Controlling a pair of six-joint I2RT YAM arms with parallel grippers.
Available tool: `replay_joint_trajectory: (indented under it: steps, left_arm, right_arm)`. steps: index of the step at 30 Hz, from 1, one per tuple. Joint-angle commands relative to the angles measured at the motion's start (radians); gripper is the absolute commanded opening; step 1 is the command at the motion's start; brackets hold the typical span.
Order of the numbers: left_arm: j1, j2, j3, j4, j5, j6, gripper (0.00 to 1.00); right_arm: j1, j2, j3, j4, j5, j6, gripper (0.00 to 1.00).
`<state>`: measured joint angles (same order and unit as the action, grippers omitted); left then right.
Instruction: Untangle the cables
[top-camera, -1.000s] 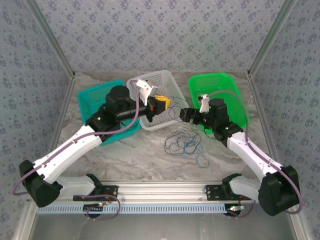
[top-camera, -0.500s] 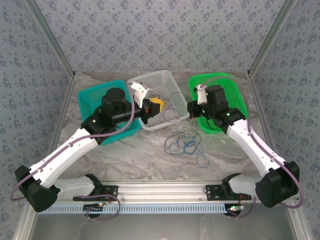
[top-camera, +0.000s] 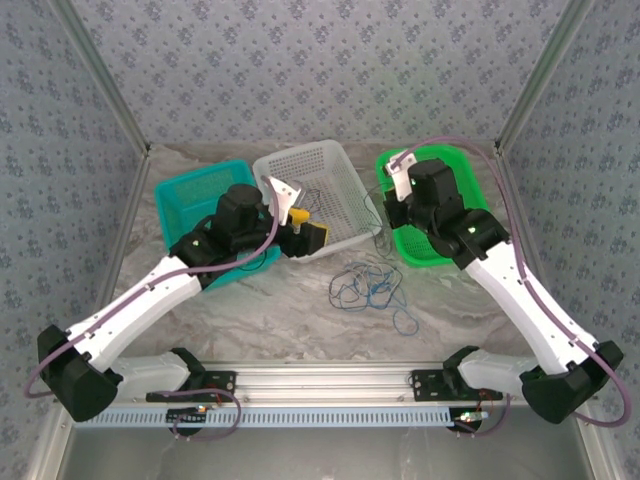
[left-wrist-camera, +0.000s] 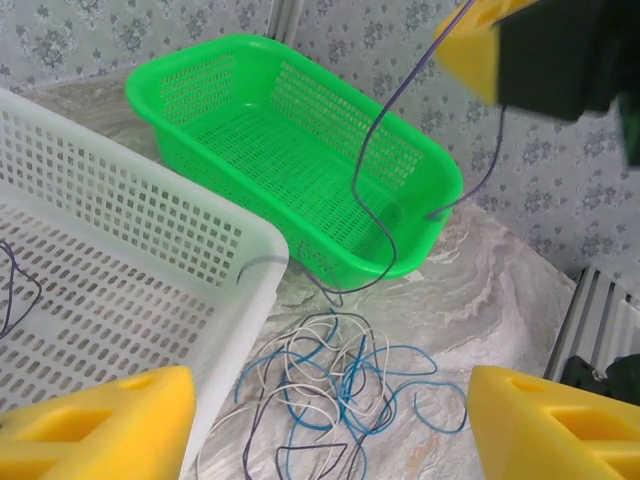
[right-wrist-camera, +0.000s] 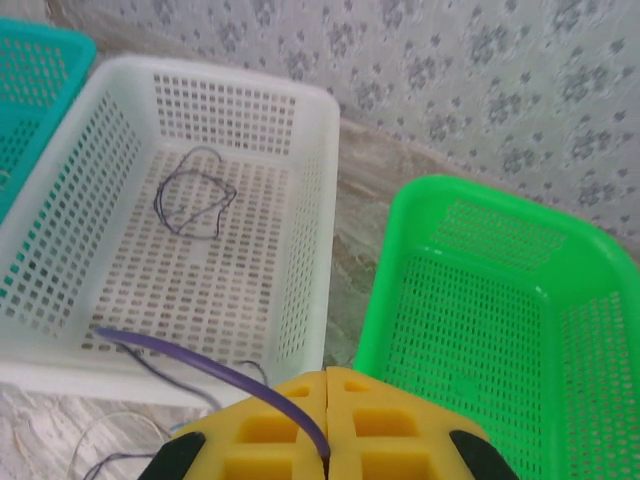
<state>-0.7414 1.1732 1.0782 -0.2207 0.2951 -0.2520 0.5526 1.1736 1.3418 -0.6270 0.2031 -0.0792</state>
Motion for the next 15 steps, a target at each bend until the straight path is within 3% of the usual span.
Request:
replay_joint_trajectory:
  steps: [1,4,10,15]
  left_arm:
    - [0.003,-0.016,-0.033,0.104,0.017,-0.03,0.78]
    - [0.001,-0.003,-0.051,0.137,0.001,-0.024,0.8]
    - [0.006,0.047,-0.053,0.151,-0.15,-0.027,0.88]
    - [0.023,0.065,-0.082,0.245,-0.1,-0.086,0.89]
  right_arm:
    - [0.004,-0.025,0.09,-0.023,-0.014,0.007,0.0]
    - [0.004,-0.019,0.144,-0.053,-0.058,0.029,0.0]
    - [0.003,-0.03,0.197,-0.052,-0.129,0.041,0.0]
    - [0.002,-0.027,0.239,-0.061,-0.158,0.067,0.0]
